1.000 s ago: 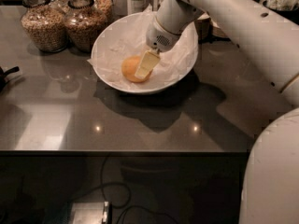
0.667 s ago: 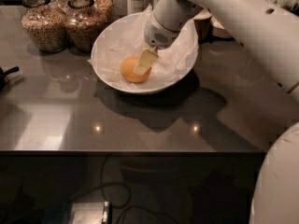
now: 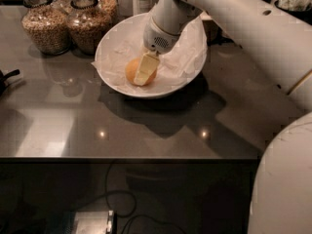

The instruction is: Pick orange from white bowl

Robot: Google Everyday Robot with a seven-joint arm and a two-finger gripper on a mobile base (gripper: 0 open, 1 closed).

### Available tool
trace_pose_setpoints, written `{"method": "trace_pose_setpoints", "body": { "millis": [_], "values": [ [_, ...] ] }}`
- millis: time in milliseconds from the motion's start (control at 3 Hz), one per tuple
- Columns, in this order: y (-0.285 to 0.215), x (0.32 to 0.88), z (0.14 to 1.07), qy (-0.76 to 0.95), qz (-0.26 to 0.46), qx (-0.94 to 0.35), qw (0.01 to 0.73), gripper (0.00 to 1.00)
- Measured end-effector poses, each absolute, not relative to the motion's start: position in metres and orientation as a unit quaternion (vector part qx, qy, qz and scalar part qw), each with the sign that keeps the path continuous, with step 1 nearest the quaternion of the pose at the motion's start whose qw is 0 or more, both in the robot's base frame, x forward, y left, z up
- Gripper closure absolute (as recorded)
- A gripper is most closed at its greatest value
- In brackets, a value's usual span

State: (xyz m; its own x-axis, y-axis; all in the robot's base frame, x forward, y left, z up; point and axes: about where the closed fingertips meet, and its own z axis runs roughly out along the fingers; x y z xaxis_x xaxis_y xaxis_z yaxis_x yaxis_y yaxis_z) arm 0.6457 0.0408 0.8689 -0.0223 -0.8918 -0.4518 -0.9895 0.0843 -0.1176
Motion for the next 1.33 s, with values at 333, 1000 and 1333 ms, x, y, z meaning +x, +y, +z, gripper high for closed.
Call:
{"method": "trace_pose_setpoints", "body": {
  "millis": [333,1000,1333],
  "values": [
    [0.044,0.647,0.855,0.708,0.125,-0.668,0.195,0.09],
    [0.039,0.648,0.839,0.719,0.129,-0.659,0.18,0.51],
    [0.033,0.647,0.841,0.724,0.117,-0.653,0.191,0.75]
  ]
}}
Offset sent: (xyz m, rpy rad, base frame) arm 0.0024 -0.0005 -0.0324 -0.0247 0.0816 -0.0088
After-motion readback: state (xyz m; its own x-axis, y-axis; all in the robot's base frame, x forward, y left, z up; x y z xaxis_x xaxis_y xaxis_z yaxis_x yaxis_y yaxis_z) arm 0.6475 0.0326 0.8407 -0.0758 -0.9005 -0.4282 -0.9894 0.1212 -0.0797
